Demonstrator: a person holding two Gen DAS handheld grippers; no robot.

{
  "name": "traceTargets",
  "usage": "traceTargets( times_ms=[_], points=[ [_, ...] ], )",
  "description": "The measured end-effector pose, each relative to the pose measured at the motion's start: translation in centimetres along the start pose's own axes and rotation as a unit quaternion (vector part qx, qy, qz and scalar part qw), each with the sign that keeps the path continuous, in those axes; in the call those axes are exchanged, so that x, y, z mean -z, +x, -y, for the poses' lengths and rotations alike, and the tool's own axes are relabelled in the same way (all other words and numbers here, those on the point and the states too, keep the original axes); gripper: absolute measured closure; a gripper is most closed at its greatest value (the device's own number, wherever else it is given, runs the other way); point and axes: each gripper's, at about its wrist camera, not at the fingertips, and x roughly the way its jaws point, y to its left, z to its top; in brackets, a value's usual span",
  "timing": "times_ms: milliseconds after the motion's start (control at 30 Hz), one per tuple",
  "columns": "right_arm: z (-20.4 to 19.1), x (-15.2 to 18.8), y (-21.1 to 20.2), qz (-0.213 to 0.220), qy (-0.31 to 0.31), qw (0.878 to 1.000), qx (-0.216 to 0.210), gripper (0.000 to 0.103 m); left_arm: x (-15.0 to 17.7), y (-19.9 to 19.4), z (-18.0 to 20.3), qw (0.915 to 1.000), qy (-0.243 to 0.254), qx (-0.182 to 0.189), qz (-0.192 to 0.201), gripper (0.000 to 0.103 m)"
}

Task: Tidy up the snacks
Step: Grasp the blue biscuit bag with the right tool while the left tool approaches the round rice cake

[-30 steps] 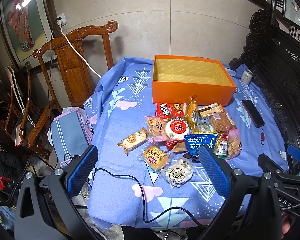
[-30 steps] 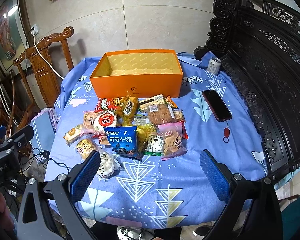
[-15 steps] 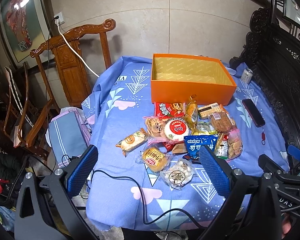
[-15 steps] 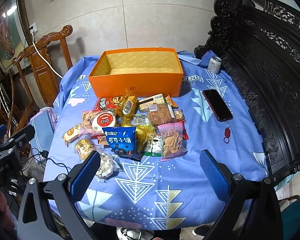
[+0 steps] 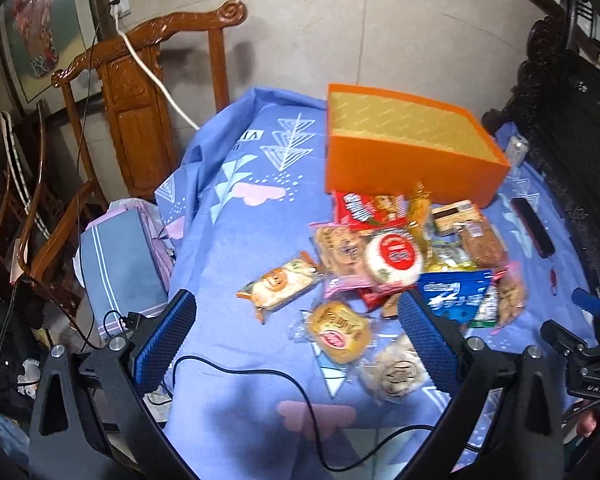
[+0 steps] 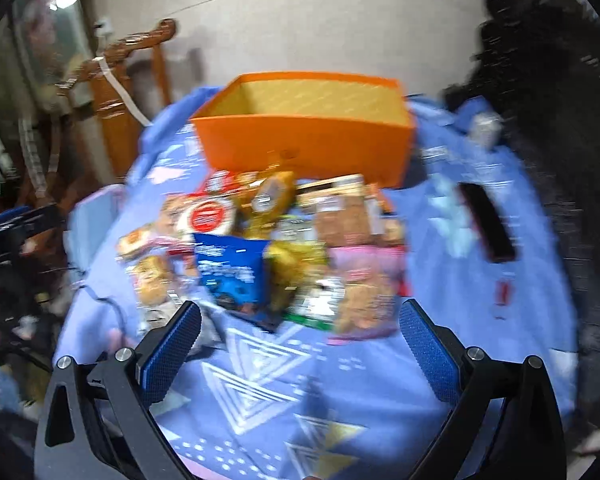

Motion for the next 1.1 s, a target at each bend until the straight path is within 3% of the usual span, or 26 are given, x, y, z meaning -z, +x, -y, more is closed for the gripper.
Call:
traceTargets(
  times_ms=[267, 367, 533, 600, 667, 700, 767, 833, 1100],
  points=[
    [-3.4, -0.9, 6.2, -0.006, -0.049, 0.997, -0.060, 0.004, 0.9, 3.3, -1.6, 0.9996, 0.012, -0.014, -0.020, 0.004],
    [-4.1, -1.5, 8.1, -0.014, -0.057, 0.996, -0.062, 0.014, 1.1, 4.0, -2.1, 0.9993, 0.010, -0.023, -0.028, 0.004],
    [-4.9, -1.5, 10.3, -0.032, -0.072, 0.995, -0.062, 0.021, 1.2, 4.8, -2.5, 0.9988, 0.016, -0.033, -0.033, 0.004],
    [-5.1, -1.1, 10.8, -0.037, -0.082, 0.995, -0.050, 0.032, 1.2, 5.2, -2.5, 0.9986, 0.020, -0.034, -0.035, 0.004],
    [-5.1, -0.9, 11.0, -0.038, -0.094, 0.994, -0.043, 0.055, 1.0, 5.9, -2.3, 0.9985, 0.025, -0.033, -0.036, 0.004],
    [-5.2, -0.8, 10.8, -0.037, -0.102, 0.993, -0.047, 0.058, 1.0, 6.1, -2.1, 0.9985, 0.027, -0.031, -0.036, 0.004],
    [-5.1, -0.8, 10.4, -0.035, -0.114, 0.992, -0.049, 0.073, 0.6, 6.9, -1.6, 0.9985, 0.032, -0.022, -0.039, 0.004],
    [-4.7, -0.9, 9.7, -0.037, -0.110, 0.991, -0.063, 0.078, 0.1, 7.7, -0.7, 0.9984, 0.040, -0.009, -0.038, 0.004],
    [-1.7, -0.9, 6.0, -0.013, -0.077, 0.995, -0.063, 0.079, -2.4, 13.2, 5.2, 0.9924, 0.073, 0.068, -0.072, 0.004]
  ],
)
